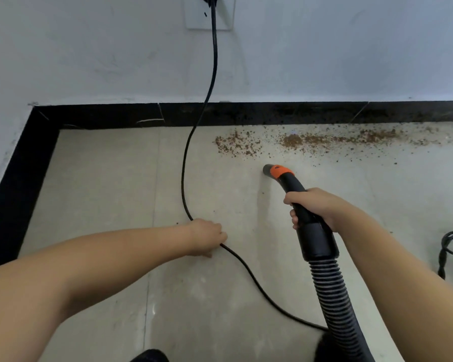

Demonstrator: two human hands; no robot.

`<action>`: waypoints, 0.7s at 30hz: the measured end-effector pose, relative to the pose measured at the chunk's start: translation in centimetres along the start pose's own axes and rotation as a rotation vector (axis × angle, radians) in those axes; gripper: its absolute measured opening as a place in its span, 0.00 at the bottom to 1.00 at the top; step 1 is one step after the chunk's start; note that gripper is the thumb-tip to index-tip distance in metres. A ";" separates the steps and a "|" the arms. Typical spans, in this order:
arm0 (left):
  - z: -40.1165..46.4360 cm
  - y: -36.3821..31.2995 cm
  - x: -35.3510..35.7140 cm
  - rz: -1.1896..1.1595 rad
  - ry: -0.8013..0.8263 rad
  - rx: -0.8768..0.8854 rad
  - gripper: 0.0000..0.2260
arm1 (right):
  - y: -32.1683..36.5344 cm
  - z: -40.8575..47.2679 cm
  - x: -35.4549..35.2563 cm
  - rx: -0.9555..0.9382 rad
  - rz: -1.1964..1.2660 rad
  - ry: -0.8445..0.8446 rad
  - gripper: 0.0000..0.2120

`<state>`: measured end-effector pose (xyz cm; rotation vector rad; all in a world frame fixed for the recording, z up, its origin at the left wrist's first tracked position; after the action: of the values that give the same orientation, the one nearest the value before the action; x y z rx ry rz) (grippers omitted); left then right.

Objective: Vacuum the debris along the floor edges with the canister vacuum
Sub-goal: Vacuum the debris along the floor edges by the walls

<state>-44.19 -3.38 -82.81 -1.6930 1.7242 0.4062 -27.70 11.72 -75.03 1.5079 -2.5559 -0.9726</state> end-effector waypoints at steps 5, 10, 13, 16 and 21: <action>1.1 -1.6 -2.3 -0.302 -0.141 -0.003 0.25 | 0.8 0.1 1.0 -0.009 -0.035 0.027 0.08; 0.6 -8.1 -3.1 -1.042 0.173 0.122 0.37 | 2.1 0.5 3.4 -0.048 -0.086 0.047 0.07; -0.9 -13.3 -3.5 -1.540 0.338 0.409 0.26 | 3.0 0.9 4.2 -0.067 -0.137 0.051 0.07; -0.8 -15.5 -3.4 -2.177 0.082 0.244 0.20 | 3.9 1.2 4.7 -0.079 -0.176 0.071 0.09; 0.7 -17.9 -3.6 -2.622 -0.172 -0.055 0.07 | 5.1 1.3 4.9 -0.100 -0.273 0.072 0.13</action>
<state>-27.03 -2.14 -76.82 -2.1641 -1.3065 -0.6286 -34.76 10.19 -74.88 1.8589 -2.2577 -1.0322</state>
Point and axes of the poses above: each hand's wrist, its own z-axis towards the middle knuckle, its own x-axis out of the palm, y = z × x, the point moved 5 cm from there along z, towards the middle knuckle, and after that the axes turned 13 degrees about -z, right-handed, at the moved point
